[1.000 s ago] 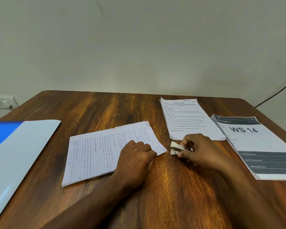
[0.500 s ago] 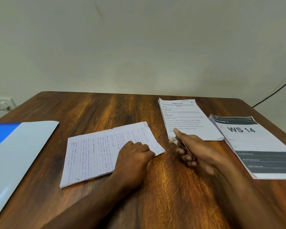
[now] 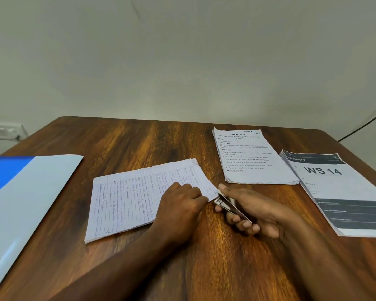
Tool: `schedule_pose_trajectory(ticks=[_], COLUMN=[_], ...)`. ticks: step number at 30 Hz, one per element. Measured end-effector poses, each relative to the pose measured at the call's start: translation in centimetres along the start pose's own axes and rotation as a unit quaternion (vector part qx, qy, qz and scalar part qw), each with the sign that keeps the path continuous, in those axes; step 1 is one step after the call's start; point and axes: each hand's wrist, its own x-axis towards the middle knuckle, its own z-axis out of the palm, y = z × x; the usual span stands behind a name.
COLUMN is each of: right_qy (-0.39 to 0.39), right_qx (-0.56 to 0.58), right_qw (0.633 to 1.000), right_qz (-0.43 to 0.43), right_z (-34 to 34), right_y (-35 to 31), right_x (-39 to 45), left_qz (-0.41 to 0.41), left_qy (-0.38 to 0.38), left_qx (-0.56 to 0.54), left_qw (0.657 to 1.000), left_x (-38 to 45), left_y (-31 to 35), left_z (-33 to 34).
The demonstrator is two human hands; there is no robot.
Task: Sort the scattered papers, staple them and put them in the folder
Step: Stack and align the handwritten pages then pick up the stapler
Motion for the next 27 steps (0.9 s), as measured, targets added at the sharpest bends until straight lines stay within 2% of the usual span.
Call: schedule_pose_trajectory(ticks=[14, 27], right_qy=[0.045, 0.035], right_qx=[0.001, 0.029], right_qw=[0.998, 0.998], right_qz=[-0.053, -0.043], right_z=[2.1, 2.5], right_y=[0.1, -0.1], right_x=[0.5, 0.6], left_qz=[0.085, 0.077], left_qy=[0.039, 0.028], left_qx=[0.095, 0.078], left_qw=[0.991, 0.994], left_x=[0.2, 0.0], left_y=[0.6, 0.5], left_z=[-0.4, -0.2])
